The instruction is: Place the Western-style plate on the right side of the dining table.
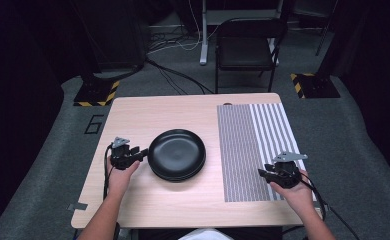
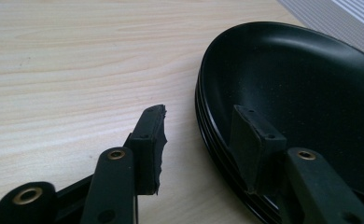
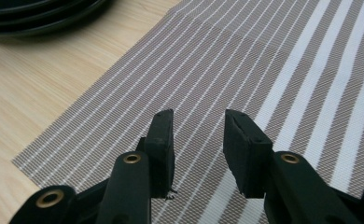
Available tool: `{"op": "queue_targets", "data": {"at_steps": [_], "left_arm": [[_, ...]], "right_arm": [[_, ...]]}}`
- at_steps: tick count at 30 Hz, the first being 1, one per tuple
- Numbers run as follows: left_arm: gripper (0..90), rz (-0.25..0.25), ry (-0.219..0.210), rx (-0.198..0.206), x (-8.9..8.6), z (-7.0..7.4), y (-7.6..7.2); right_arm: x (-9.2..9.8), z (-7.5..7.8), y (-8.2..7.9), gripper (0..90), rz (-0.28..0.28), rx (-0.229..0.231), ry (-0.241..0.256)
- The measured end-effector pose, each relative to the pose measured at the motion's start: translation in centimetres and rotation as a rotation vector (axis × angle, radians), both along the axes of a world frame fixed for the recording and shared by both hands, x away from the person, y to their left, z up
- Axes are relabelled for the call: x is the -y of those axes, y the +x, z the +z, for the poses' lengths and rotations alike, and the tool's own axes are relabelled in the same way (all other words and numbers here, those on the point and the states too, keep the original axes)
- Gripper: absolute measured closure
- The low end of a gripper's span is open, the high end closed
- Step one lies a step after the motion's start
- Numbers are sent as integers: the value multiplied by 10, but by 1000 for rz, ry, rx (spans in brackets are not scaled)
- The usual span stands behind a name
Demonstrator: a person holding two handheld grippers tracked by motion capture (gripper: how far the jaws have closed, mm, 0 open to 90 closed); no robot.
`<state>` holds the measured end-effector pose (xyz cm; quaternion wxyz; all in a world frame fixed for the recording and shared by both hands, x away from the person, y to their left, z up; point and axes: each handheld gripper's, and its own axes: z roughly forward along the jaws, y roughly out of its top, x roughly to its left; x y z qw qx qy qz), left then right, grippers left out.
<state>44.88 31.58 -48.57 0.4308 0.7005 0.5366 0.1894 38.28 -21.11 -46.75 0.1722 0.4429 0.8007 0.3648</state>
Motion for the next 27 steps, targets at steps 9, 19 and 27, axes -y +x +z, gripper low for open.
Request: {"op": "queue_targets", "data": {"at_steps": [9,19,27], "left_arm": [[628,-11,-44,-49,1,-1,4],[681,-19,-39,-95,12,-5,13],[755,-21,-47,-117,13,-4,15]], "right_arm": [[-21,19,-6,634,1,16,4],[-37,35,-14,611,31,8,78],[-57,24,0,595,50,24,28]]}}
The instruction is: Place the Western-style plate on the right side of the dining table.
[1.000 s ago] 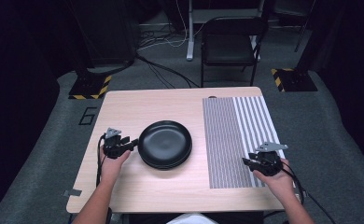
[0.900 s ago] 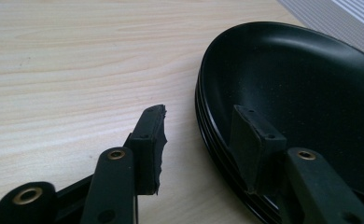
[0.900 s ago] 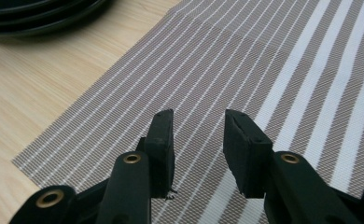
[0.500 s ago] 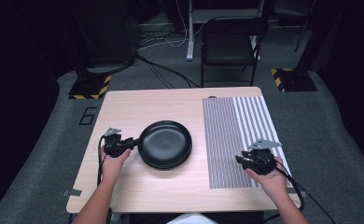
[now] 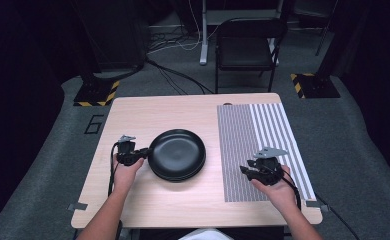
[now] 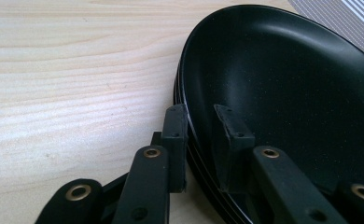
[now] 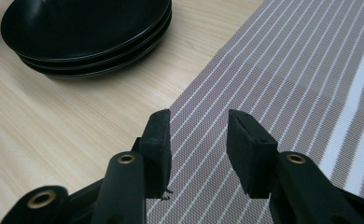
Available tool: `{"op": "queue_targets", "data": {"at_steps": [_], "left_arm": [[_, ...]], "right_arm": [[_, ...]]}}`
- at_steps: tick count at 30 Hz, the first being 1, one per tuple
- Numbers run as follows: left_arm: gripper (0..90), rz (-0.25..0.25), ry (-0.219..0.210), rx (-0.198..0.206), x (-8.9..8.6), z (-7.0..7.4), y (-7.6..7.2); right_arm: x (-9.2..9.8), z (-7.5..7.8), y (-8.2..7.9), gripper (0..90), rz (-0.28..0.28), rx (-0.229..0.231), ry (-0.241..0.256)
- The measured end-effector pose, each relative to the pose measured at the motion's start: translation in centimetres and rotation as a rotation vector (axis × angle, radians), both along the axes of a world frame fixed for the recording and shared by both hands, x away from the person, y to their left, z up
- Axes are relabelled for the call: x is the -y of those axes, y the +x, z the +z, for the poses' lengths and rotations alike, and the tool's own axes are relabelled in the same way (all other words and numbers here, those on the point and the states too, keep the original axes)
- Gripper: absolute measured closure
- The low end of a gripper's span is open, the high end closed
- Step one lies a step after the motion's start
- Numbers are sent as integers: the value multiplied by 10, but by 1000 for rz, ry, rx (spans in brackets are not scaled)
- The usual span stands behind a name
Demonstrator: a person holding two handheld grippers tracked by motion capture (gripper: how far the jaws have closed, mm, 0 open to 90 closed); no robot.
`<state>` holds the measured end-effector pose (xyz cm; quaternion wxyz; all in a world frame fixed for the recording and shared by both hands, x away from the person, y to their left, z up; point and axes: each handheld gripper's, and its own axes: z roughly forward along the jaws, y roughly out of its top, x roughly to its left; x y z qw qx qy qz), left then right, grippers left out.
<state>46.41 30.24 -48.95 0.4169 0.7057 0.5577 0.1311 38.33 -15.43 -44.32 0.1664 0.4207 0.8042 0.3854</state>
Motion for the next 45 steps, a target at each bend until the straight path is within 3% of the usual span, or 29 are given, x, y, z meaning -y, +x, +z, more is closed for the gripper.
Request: {"op": "queue_targets", "data": {"at_steps": [6,10,13,17,22,25,29,30,32,41,45], "left_arm": [[773,17,-35,-19,-2,0,0],[775,20,-36,-21,-2,0,0],[775,21,-32,-22,-1,0,0],[775,21,-28,-18,-1,0,-1],[770,16,-21,-5,0,-1,-2],[768,15,-14,-1,1,-1,-2],[759,-3,2,6,0,-1,-2],[758,-6,1,8,0,-1,-2],[754,-3,-13,0,0,-1,-2],[734,9,-40,-10,0,-4,-3],[739,8,-35,-4,0,-4,-4]], "right_arm": [[-16,-9,15,619,9,-23,18],[-32,-12,24,612,21,0,-3],[-43,-13,34,608,32,-24,15],[-54,-13,42,619,37,-21,25],[-70,-18,52,698,31,25,-11],[-72,-21,55,709,18,27,-6],[-75,-26,65,707,-13,-8,51],[-77,-28,70,695,-16,-53,86],[-80,-30,74,687,-18,-80,96],[-91,-30,79,670,-24,-66,82],[-93,-30,81,657,-47,-72,123]]}}
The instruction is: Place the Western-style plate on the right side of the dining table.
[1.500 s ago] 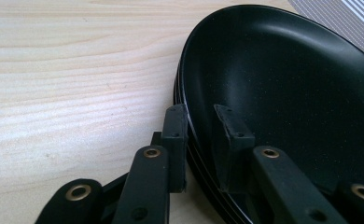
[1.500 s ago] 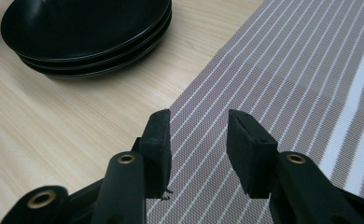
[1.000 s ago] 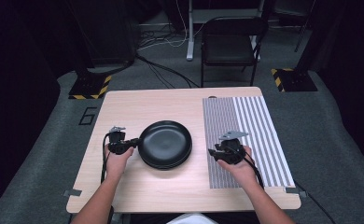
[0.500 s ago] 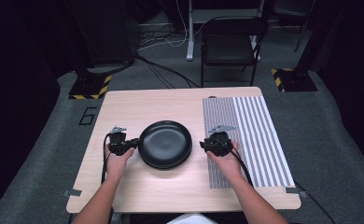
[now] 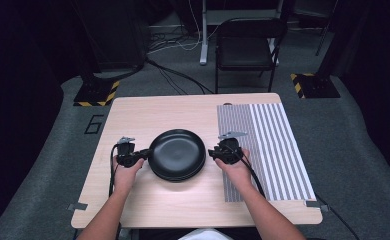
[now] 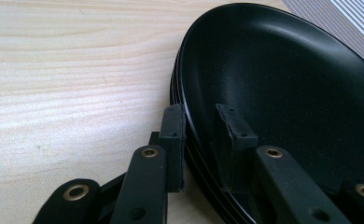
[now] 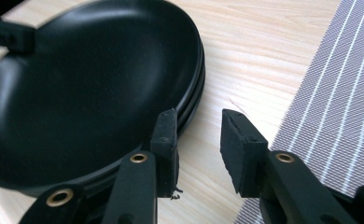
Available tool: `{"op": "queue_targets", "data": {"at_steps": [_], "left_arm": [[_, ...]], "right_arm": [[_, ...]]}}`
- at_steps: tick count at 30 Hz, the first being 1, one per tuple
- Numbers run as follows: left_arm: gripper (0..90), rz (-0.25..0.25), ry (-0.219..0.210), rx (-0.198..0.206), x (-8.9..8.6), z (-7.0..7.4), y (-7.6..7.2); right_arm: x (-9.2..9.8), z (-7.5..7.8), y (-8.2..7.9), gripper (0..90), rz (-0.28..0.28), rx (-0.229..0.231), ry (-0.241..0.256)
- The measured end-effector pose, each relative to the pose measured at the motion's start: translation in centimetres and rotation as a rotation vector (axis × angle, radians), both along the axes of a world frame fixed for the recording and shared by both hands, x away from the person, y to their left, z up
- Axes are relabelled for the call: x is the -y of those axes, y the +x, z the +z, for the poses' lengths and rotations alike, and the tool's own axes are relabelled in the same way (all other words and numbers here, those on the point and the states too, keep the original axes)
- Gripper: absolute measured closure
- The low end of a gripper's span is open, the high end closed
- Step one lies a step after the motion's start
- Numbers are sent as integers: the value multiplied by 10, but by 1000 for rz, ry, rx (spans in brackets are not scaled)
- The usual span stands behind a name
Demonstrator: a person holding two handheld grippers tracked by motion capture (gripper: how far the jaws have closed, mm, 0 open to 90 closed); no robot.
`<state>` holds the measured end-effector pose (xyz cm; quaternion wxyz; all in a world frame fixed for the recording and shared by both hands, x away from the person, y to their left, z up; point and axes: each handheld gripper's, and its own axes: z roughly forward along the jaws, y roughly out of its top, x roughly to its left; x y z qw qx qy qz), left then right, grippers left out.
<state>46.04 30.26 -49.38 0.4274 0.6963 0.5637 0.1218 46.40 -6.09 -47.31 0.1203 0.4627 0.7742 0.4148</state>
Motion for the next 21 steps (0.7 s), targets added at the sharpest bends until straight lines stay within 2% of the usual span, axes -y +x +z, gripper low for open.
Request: {"op": "queue_targets", "data": {"at_steps": [1,2,5,6,7,8,13,15,17,21], "left_arm": [[744,6,-9,0,0,0,0],[747,6,-9,0,0,0,0],[752,5,-15,-1,-1,0,-1],[752,5,-15,-1,-1,0,-1],[753,5,-14,-1,-2,0,-1],[753,5,-15,-2,-2,0,-1],[753,5,-25,-2,-2,0,-2],[750,-7,-37,-5,-5,-1,-2],[750,-8,-52,-13,-6,-2,-2],[749,-6,-50,-17,-6,-1,-2]], "right_arm": [[-1,0,1,661,-9,-10,35],[-1,0,1,661,-9,-10,35],[-3,-1,2,663,-17,-37,87],[-3,-1,2,663,-17,-37,87],[-5,-1,2,655,-15,-65,123],[-6,-2,3,653,-18,-82,133],[-11,-7,7,651,-24,-118,134],[-12,-14,11,664,-22,-164,182],[-13,-17,13,681,-24,-183,203],[-14,-19,14,720,-39,-180,194]]}}
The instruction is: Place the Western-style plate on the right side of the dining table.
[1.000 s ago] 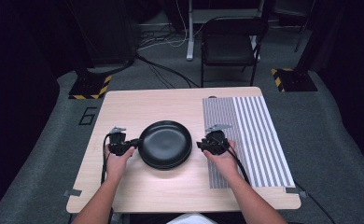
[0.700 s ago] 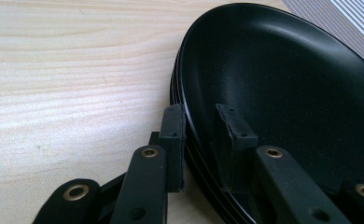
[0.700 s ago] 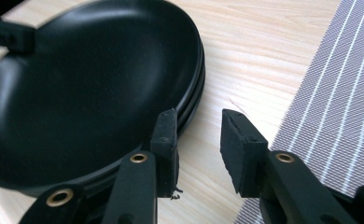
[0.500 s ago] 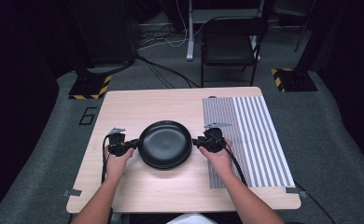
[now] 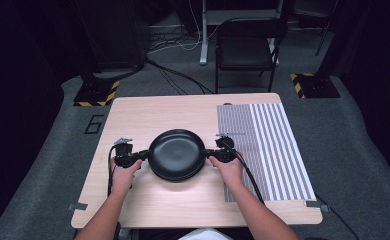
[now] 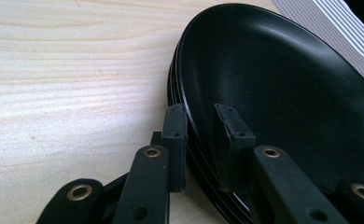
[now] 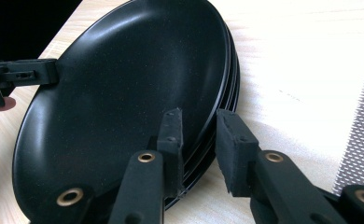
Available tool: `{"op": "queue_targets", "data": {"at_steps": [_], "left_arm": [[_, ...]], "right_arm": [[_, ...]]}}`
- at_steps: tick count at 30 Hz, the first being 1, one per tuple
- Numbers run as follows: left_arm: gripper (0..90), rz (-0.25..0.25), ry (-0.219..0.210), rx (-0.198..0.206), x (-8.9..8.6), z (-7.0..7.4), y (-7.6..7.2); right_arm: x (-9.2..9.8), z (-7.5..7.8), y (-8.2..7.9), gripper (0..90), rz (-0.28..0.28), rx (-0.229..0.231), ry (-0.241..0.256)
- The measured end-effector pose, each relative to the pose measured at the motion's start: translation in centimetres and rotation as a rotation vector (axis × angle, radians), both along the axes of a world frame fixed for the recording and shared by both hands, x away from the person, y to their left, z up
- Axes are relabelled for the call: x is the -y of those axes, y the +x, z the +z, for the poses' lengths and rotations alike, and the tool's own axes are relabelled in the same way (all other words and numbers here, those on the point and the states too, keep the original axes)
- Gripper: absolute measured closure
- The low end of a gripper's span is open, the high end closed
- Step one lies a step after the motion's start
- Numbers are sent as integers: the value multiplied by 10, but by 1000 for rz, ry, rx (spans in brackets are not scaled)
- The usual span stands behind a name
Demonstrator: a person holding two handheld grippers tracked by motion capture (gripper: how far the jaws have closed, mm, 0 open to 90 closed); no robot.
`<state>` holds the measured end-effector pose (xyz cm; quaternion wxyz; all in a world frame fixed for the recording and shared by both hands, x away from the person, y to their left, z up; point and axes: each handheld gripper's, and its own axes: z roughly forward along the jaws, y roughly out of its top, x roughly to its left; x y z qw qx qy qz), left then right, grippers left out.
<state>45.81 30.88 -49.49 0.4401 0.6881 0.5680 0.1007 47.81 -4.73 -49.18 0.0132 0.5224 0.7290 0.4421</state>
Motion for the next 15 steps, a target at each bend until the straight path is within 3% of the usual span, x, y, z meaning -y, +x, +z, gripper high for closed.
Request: {"op": "queue_targets", "data": {"at_steps": [9,15], "left_arm": [[756,22,4,-5,2,1,-2],[777,27,-12,-13,1,3,-4]], "right_arm": [[3,-2,1,731,-11,-15,34],[1,-2,0,737,-32,-16,24]]}}
